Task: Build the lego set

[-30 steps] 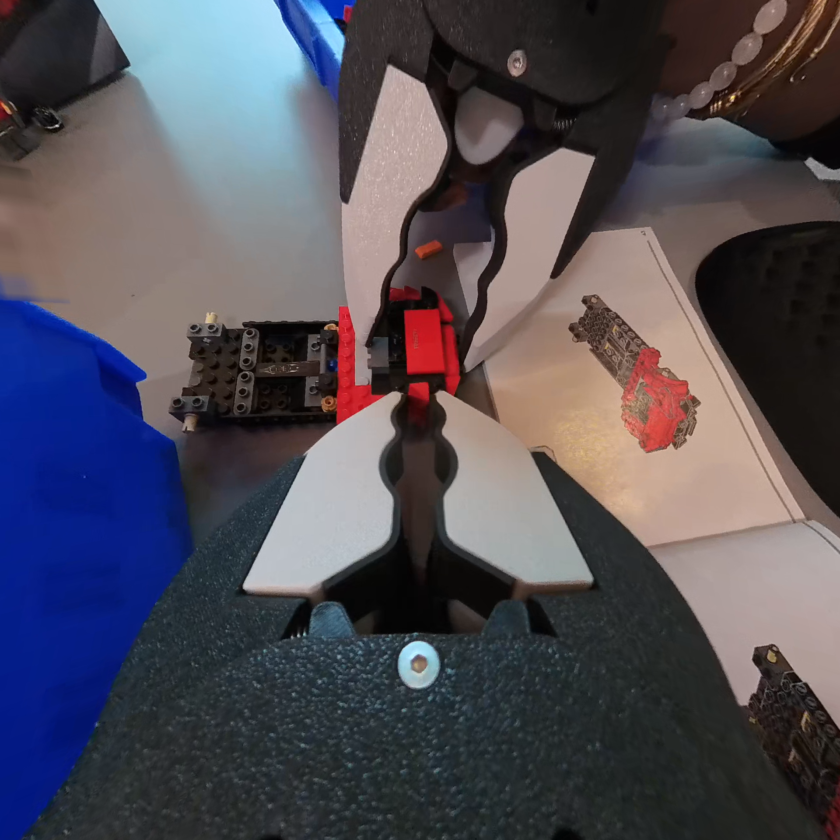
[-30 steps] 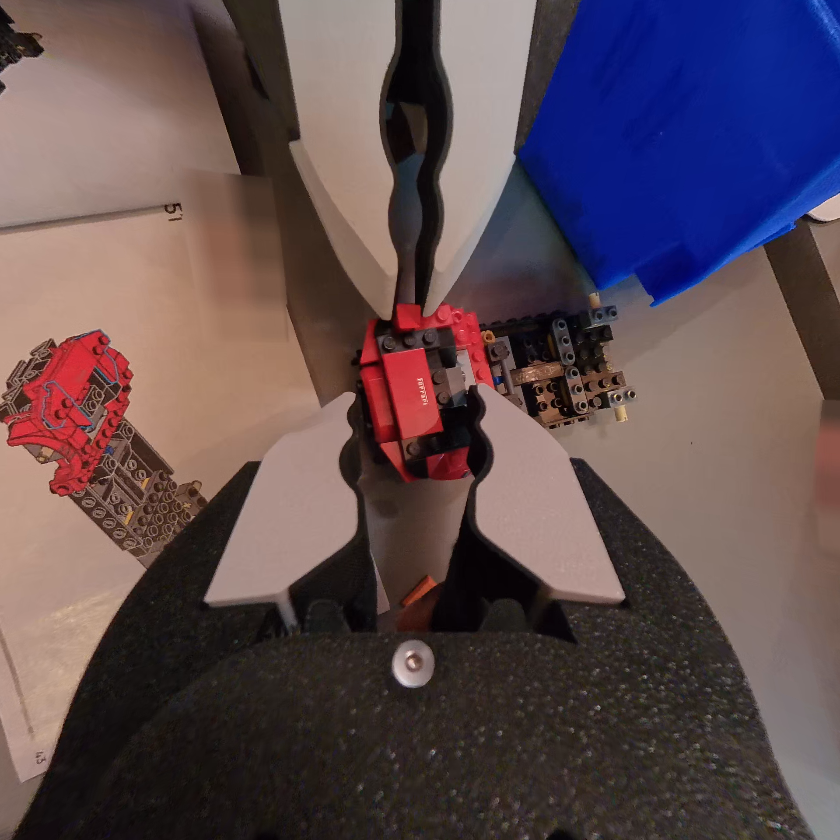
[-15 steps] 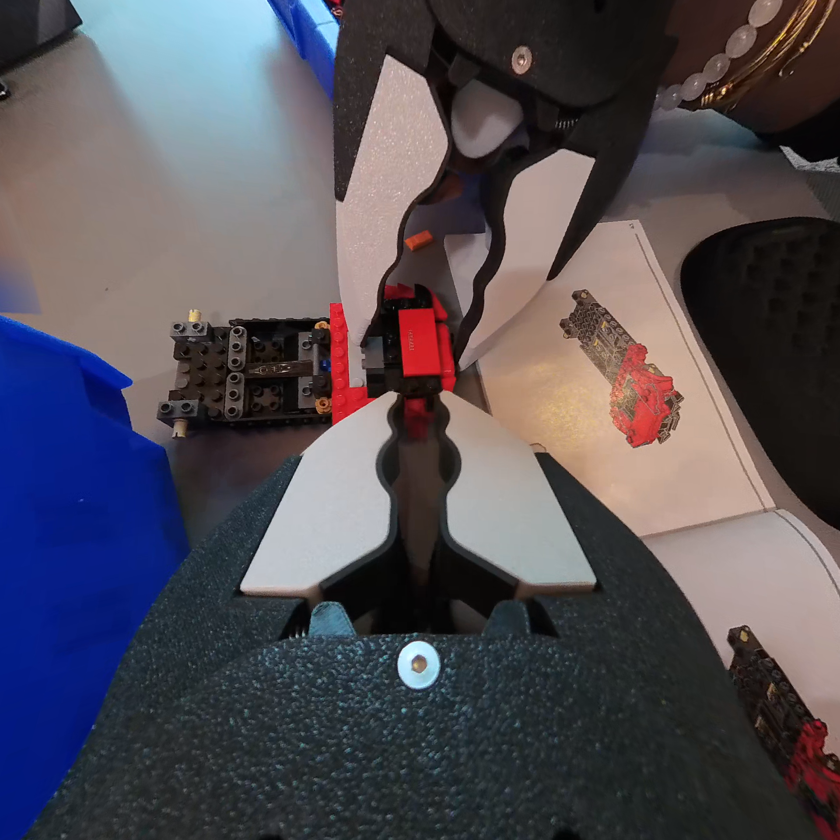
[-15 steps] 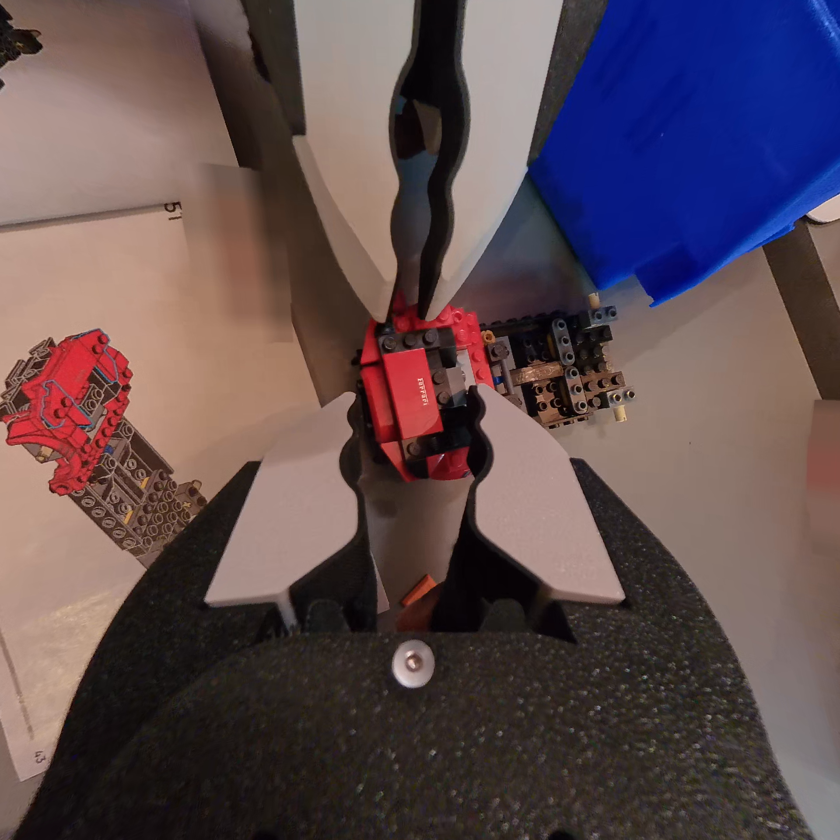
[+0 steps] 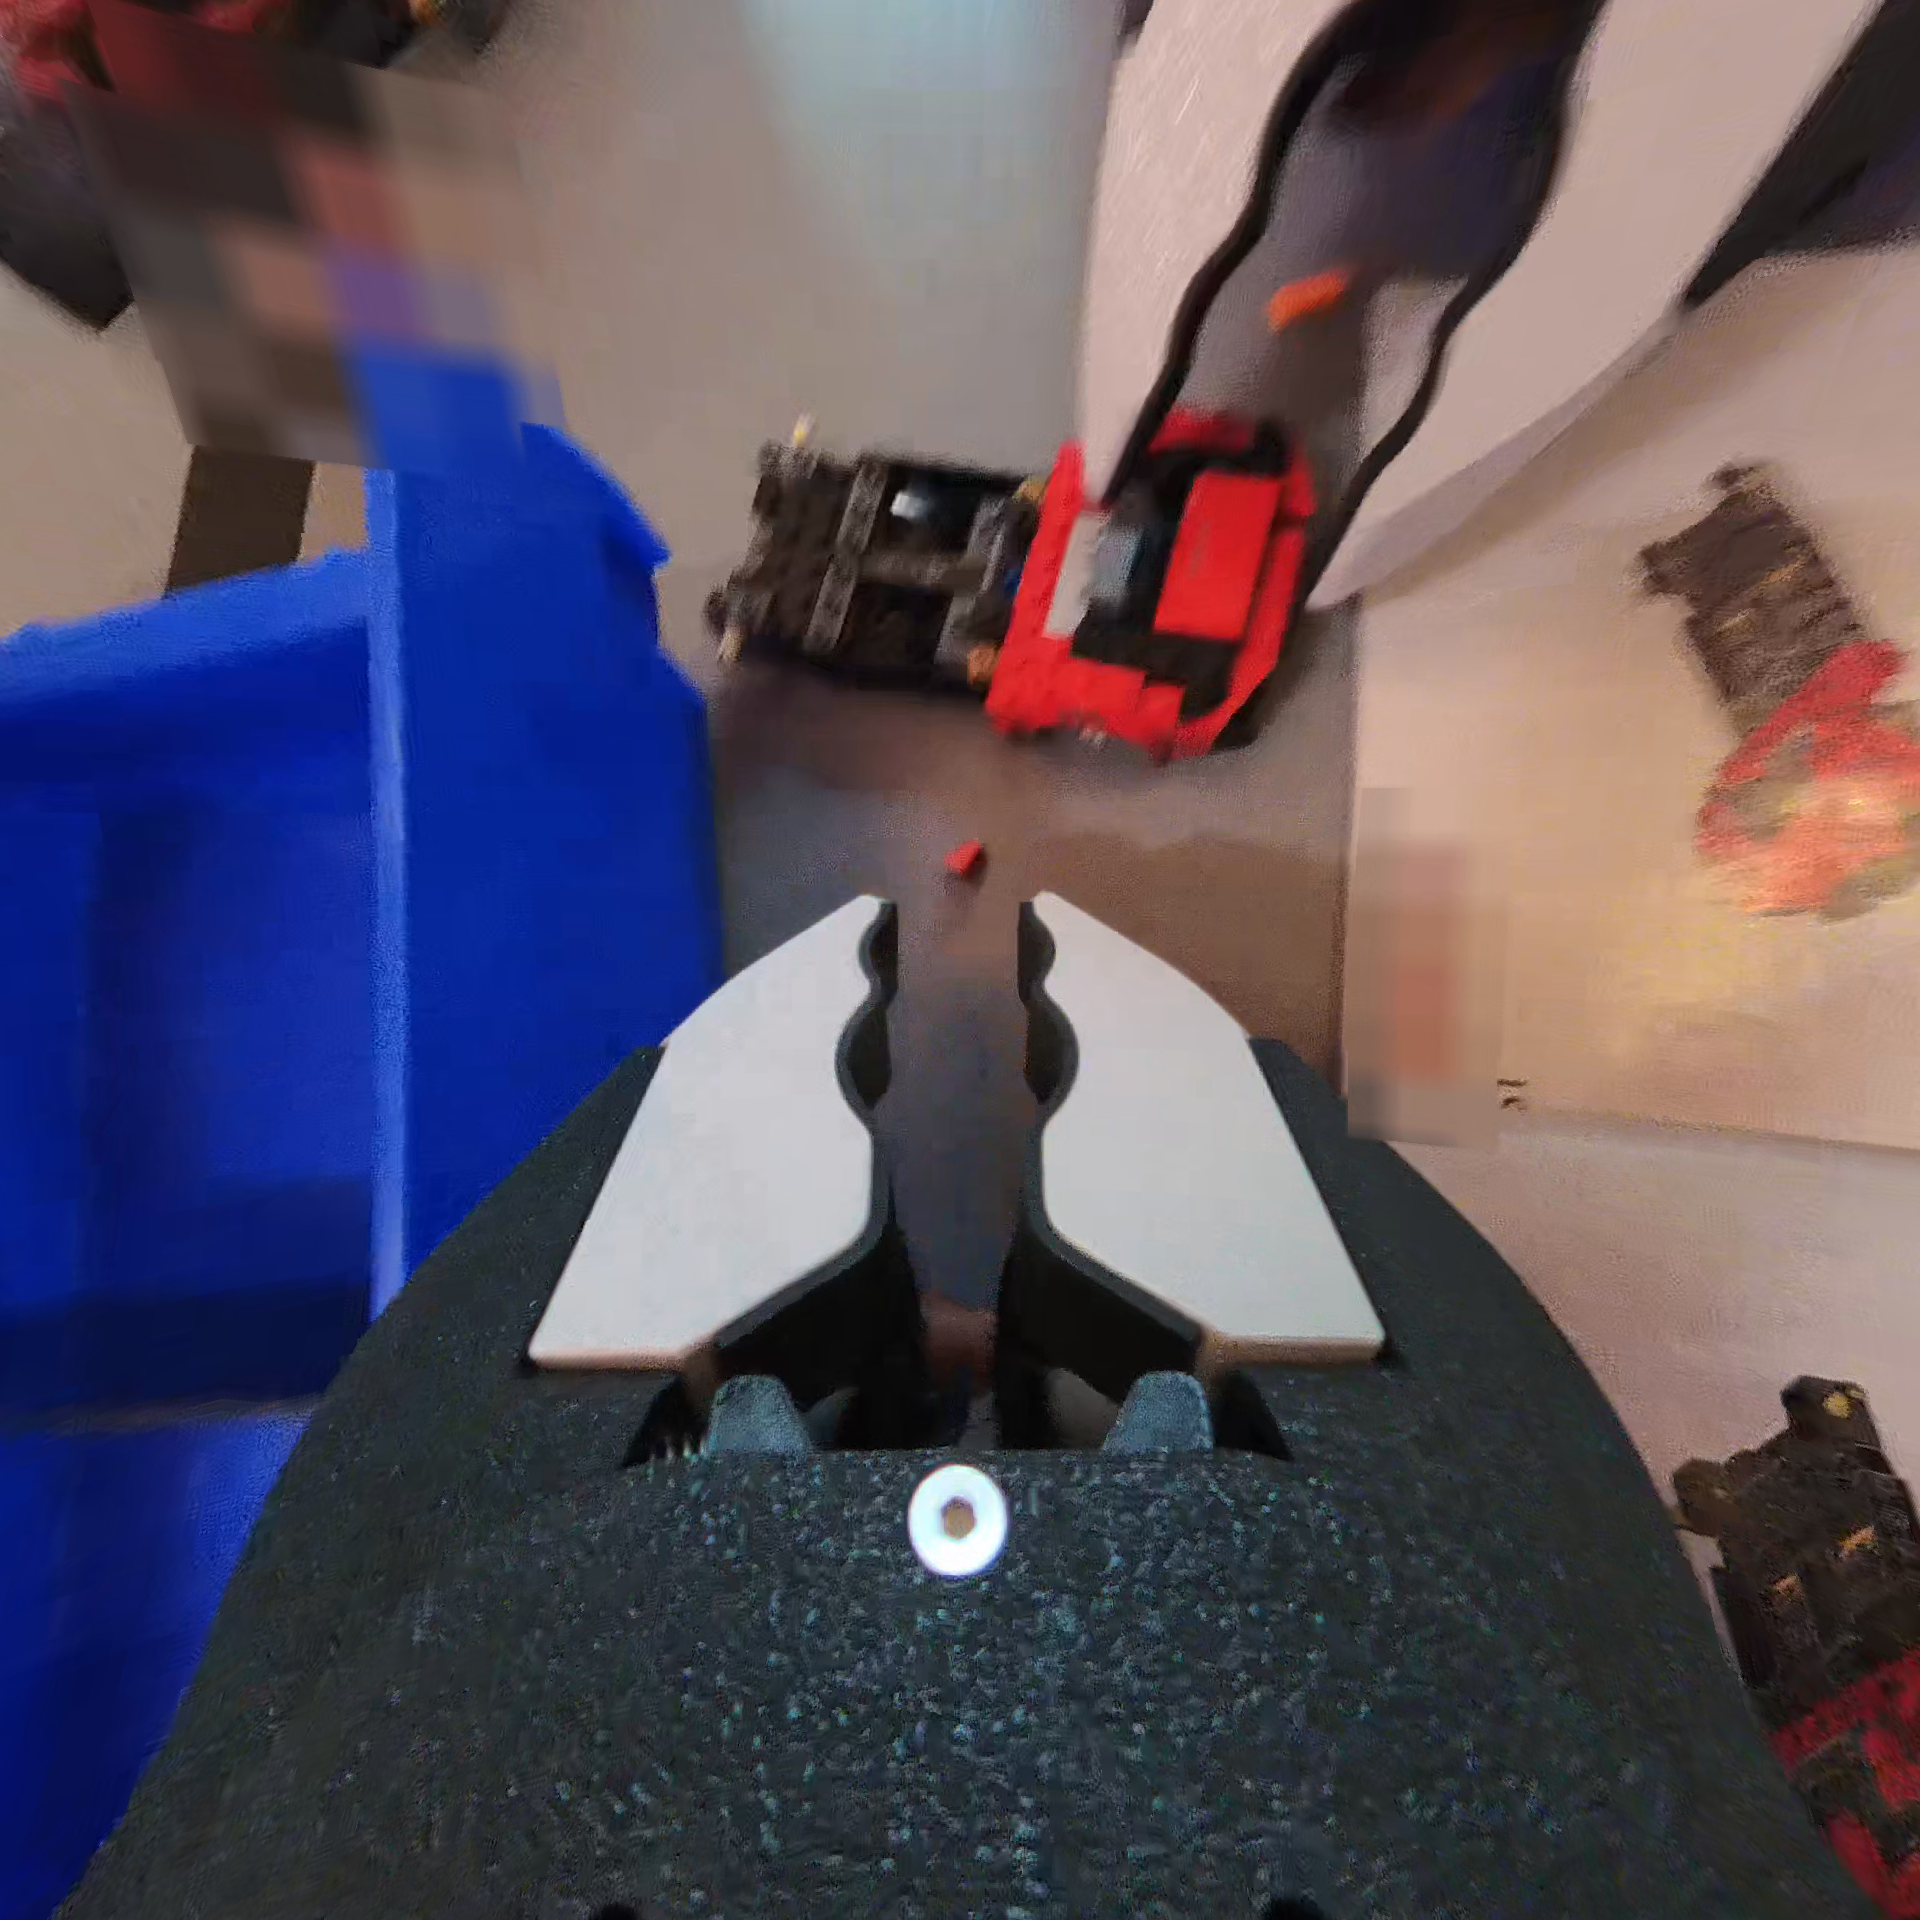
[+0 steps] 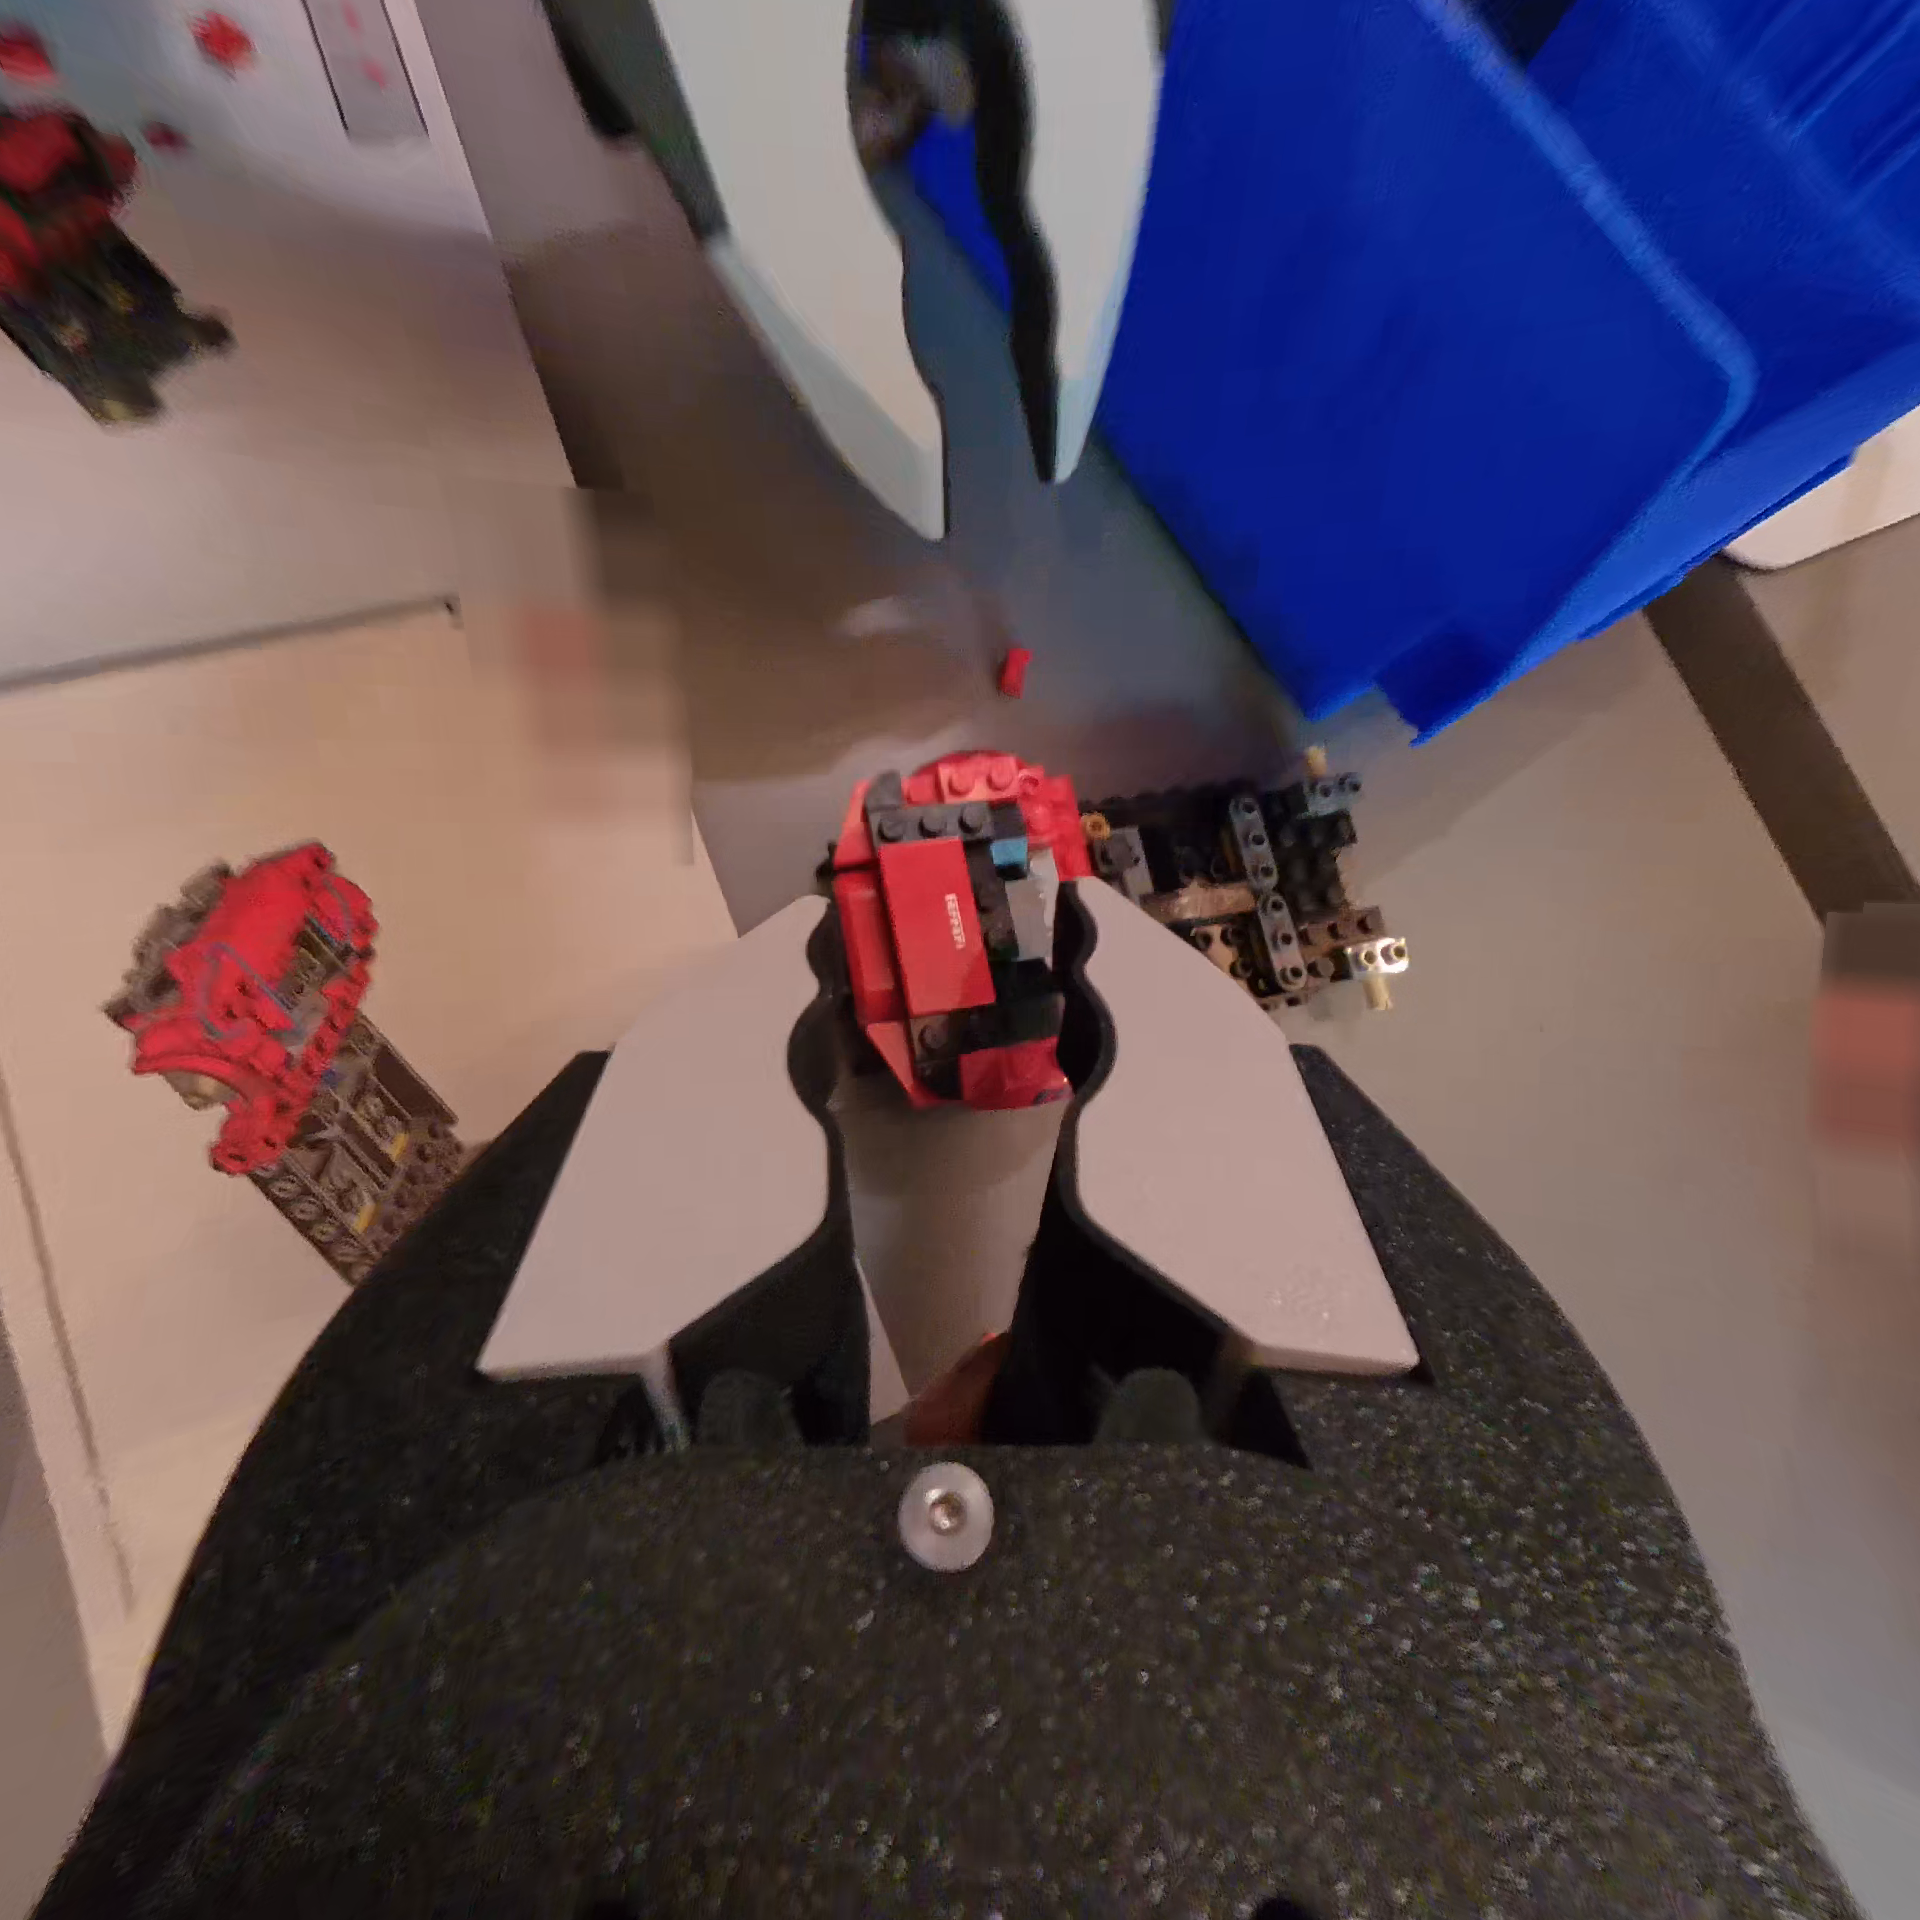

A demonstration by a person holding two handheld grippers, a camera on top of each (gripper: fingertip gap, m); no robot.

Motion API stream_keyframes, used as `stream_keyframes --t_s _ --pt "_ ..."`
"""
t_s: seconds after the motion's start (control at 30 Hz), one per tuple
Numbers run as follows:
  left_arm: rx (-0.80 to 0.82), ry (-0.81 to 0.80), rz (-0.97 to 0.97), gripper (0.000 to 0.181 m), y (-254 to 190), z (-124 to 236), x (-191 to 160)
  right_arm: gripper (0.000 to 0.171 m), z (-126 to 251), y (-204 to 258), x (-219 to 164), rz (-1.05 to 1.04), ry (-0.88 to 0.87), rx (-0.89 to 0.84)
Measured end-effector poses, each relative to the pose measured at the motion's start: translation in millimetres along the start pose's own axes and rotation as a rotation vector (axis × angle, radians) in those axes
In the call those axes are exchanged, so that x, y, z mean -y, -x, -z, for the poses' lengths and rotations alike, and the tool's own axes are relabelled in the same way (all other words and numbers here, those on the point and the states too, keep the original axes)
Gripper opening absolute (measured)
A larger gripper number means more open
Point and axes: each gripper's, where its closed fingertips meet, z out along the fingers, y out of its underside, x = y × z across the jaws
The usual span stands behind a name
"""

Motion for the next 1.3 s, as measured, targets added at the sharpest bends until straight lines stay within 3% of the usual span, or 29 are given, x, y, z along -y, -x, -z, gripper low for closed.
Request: stream_keyframes --t_s 0.2,0.33,0.5,0.8,0.93,1.07,1.17,1.3 --pt "0.087 0.077 0.022 0.020 -5 4 -20 0.027 3 2 22 -0.094 -0.026 -0.007" --pt "0.053 -0.004 0.080 0.014 -7 6 -13 0.015 -20 -6 30 -0.169 0.072 -0.026" --pt "0.048 -0.064 0.163 0.012 -2 15 -10 0.015 -55 -15 19 -0.233 0.277 -0.008" --pt "0.063 -0.131 0.270 0.012 10 29 -10 0.005 -71 -13 20 -0.198 0.316 0.018" --pt "0.067 -0.326 0.399 0.014 21 44 10 0.005 -35 -20 72 0.130 -0.039 -0.172" --pt "-0.200 -0.719 0.492 0.032 6 89 63 0.004 53 -5 138 0.561 -0.473 -0.564" --pt "-0.280 -0.929 0.377 0.030 -16 127 99 0.004 79 11 151 0.704 -0.493 -0.692" --pt "-0.275 -0.879 0.207 0.025 -45 133 113 0.004 98 27 163 0.800 -0.541 -0.787"
